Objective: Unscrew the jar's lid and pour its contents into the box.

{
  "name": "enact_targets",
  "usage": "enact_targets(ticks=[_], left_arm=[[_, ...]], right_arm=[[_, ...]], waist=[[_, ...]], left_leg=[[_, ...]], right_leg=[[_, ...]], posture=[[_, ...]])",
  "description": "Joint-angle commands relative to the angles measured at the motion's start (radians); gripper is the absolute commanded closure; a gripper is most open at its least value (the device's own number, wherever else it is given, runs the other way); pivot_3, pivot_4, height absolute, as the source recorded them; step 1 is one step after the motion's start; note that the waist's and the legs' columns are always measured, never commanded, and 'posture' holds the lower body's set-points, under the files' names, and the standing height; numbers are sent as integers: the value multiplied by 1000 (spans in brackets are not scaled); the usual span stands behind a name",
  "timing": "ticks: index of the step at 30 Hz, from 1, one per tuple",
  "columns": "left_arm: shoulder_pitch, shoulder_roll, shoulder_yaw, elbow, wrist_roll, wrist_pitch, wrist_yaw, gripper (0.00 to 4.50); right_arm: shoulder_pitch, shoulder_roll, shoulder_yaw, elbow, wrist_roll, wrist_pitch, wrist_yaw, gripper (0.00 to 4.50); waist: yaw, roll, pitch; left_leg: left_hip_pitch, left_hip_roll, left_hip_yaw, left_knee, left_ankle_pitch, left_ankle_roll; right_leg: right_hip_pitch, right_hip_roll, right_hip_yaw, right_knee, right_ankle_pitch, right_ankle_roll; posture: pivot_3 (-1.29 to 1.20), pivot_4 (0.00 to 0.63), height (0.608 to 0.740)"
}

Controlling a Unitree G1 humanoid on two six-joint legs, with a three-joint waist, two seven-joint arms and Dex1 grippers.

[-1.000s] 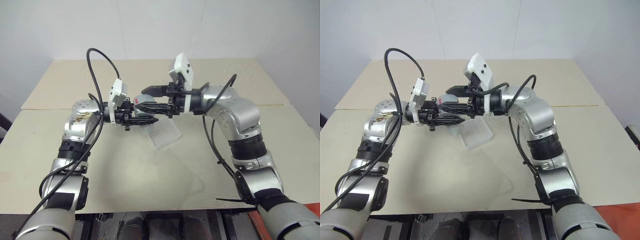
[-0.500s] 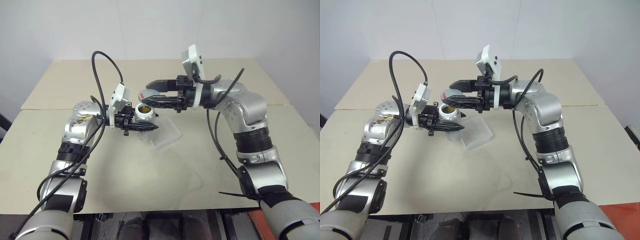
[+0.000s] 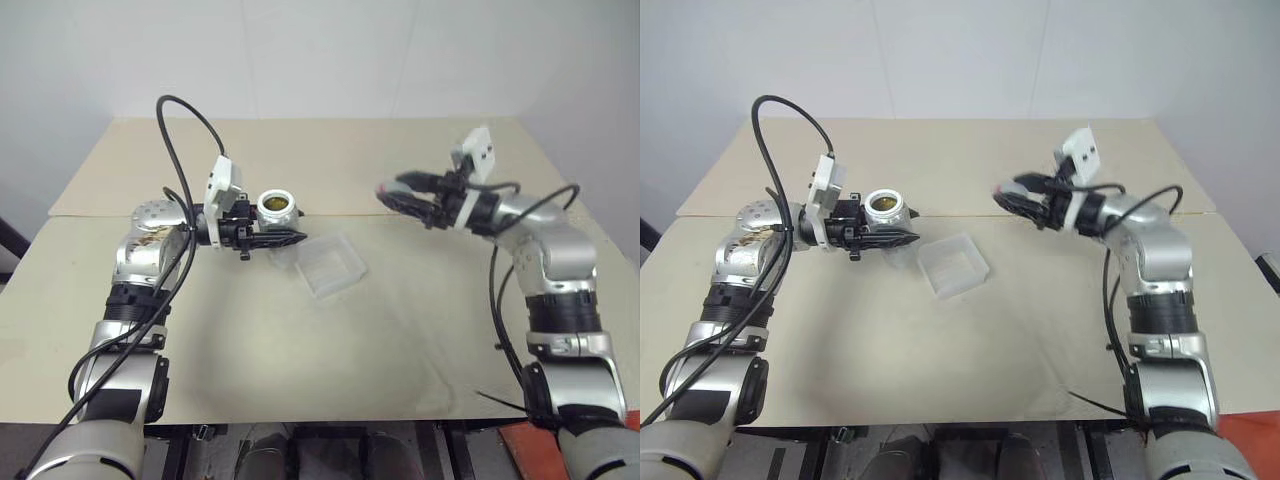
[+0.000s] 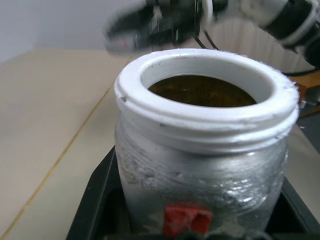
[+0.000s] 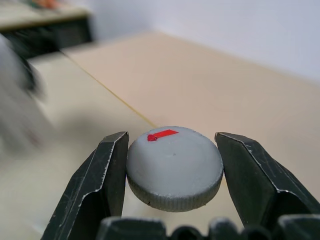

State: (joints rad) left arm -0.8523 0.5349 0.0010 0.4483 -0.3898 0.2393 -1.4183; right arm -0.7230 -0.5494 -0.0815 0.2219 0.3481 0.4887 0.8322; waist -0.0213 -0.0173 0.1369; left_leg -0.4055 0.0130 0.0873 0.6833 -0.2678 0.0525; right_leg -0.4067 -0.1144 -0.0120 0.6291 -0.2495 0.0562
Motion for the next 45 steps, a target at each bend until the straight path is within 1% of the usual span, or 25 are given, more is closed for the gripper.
enact_targets(ticks=[1, 3, 7, 12, 13, 14, 17, 19, 21, 23, 25, 26, 27, 28, 29, 30, 31, 33, 34, 36, 37, 38, 40, 43, 45], left_arm=[[-20, 11, 28, -7, -11, -19, 11, 2559], [-18, 12, 29, -7, -12, -19, 12, 2559], [-8, 16, 31, -18, -15, -15, 16, 2559], [-4, 18, 32, -23, -16, -12, 17, 2559], [-3, 18, 31, -24, -16, -11, 17, 2559], [-3, 17, 31, -24, -15, -11, 18, 2559], [-4, 17, 28, -24, -14, -10, 17, 2559], [-6, 19, 25, -22, -7, -16, 18, 2559], [-13, 18, 27, -16, 6, -40, 34, 2559], [-30, 10, 28, -14, 20, -59, 71, 2559], [-60, -18, 38, 2, 29, -90, 126, 2559], [-80, -30, 25, 31, 74, -141, 177, 2559], [-97, -38, 0, 68, 148, -236, 240, 2559], [-115, -41, -43, 119, 269, -383, 355, 2559], [-129, -44, -74, 160, 353, -492, 436, 2559], [-156, -41, -116, 218, 476, -641, 582, 2559], [-187, -38, -145, 274, 562, -772, 685, 2559], [-258, -22, -221, 354, 762, -936, 946, 2559], [-285, -14, -250, 387, 834, -977, 1044, 2559], [-357, 26, -368, 414, 1082, -1044, 1341, 2559], [-386, 33, -406, 431, 1156, -1069, 1442, 2559], [-420, 50, -473, 433, 1268, -1072, 1566, 2559], [-478, 68, -598, 458, 1444, -1057, 1756, 2559], [-525, 67, -757, 493, 1641, -1005, 1966, 2559], [-519, 49, -828, 504, 1719, -956, 2036, 2559]], right_arm=[[73, -13, -46, -16, -49, -80, -84, 1787], [137, 3, -57, -19, -64, -92, -138, 1787], [250, 34, -23, -18, -128, -140, -218, 1787], [294, 83, -11, 2, -165, -182, -282, 1787], [292, 94, -19, 6, -160, -178, -295, 1076], [296, 91, -15, 2, -163, -183, -288, 878], [316, 60, -13, -56, -154, -158, -247, 8], [331, 28, -15, -110, -144, -142, -209, 8], [343, -19, -23, -177, -108, -105, -143, 8], [353, -72, -30, -238, -65, -71, -69, 8], [349, -119, -47, -290, 1, -12, -1, 8], [342, -141, -57, -313, 39, 20, 31, 8], [335, -161, -63, -333, 69, 41, 62, 8], [330, -179, -69, -350, 96, 55, 90, 8], [327, -191, -72, -360, 114, 63, 106, 8], [320, -201, -77, -369, 132, 74, 118, 8], [309, -207, -79, -372, 145, 85, 122, 8], [288, -216, -85, -372, 165, 103, 130, 8], [281, -218, -85, -369, 169, 108, 132, 8], [261, -231, -82, -366, 183, 125, 146, 8], [255, -236, -80, -366, 185, 129, 151, 8], [248, -241, -75, -366, 184, 133, 154, 8], [234, -245, -68, -364, 179, 137, 158, 8], [213, -239, -66, -359, 176, 150, 138, 8], [205, -233, -69, -358, 172, 153, 122, 8]], waist=[[1, 0, 0], [1, 0, 0], [2, 0, 0], [-2, 0, 0], [-3, 0, 0], [-2, 0, 0], [2, 0, 0], [7, 0, 0], [9, 0, 0], [9, 0, 0], [10, 0, 0], [12, 0, 0], [14, 0, 0], [15, 0, 0], [18, 0, 0], [20, 0, 0], [21, 0, 0], [24, 0, 0], [26, -1, 0], [32, -1, 0], [33, -1, 0], [35, -1, 0], [38, -1, 0], [40, -1, 0], [40, -1, 0]], left_leg=[[0, 0, 0, 0, 0, 0], [0, 0, 0, 0, 0, 0], [0, 0, 0, 0, 0, 0], [1, 0, 0, 0, 0, 0], [1, 0, 1, 0, 0, 0], [1, 0, 1, 0, 0, 0], [1, 0, 0, 0, 0, 0], [1, 0, 0, 0, 0, 0], [0, 0, 0, 0, 0, 0], [0, 0, 0, 1, 0, 0], [0, 0, -1, 1, 0, 0], [0, 0, -1, 1, 0, 0], [0, 0, -1, 1, 0, 1], [1, 0, -1, 1, -1, 1], [1, -1, -1, 2, -1, 1], [1, -1, -1, 2, -1, 2], [1, -2, -1, 2, -1, 2], [1, -3, -1, 1, -1, 2], [0, -3, -1, 1, -1, 2], [-1, -4, -1, 1, -1, 2], [-1, -4, -1, 1, -1, 2], [-1, -4, -1, 1, -1, 2], [-2, -5, -1, 0, -1, 2], [-1, -6, -1, 0, -2, 3], [-1, -6, 0, 0, -2, 3]], right_leg=[[0, 0, 0, 0, 0, 0], [0, 0, 0, 0, 0, 0], [1, 0, 0, -1, 0, 0], [1, 0, 1, -1, 0, 0], [1, 0, 2, -1, 0, 0], [2, 0, 1, -1, 0, 0], [2, 0, 1, -1, 0, 0], [2, 0, 1, -1, 0, 0], [1, 0, 1, -2, 0, 0], [2, 0, 1, -3, 0, 0], [2, 0, 1, -3, 0, 0], [3, 0, 1, -3, 0, 0], [3, 0, 1, -3, 0, 0], [4, 1, 1, -4, 0, -1], [4, 0, 1, -4, 0, -1], [4, 0, 1, -4, 0, -1], [4, 0, 1, -5, 1, -1], [4, 0, 1, -5, 1, -1], [3, 0, 1, -5, 1, -1], [2, 0, 1, -5, 1, -1], [2, 0, 0, -5, 1, -1], [2, 0, 0, -5, 1, -1], [1, -1, 0, -5, 1, -1], [2, -2, -1, -5, 1, -1], [2, -2, -1, -5, 1, -1]], posture=[[0, 150, 740], [0, 150, 740], [0, 150, 740], [0, 150, 740], [0, 150, 740], [0, 150, 740], [0, 150, 740], [0, 150, 740], [0, 150, 740], [0, 150, 740], [0, 150, 740], [0, 150, 740], [0, 150, 740], [0, 150, 740], [0, 150, 740], [0, 150, 740], [0, 150, 740], [0, 150, 740], [0, 150, 740], [0, 150, 740], [0, 150, 740], [0, 150, 740], [0, 150, 740], [0, 150, 740], [0, 150, 740]])
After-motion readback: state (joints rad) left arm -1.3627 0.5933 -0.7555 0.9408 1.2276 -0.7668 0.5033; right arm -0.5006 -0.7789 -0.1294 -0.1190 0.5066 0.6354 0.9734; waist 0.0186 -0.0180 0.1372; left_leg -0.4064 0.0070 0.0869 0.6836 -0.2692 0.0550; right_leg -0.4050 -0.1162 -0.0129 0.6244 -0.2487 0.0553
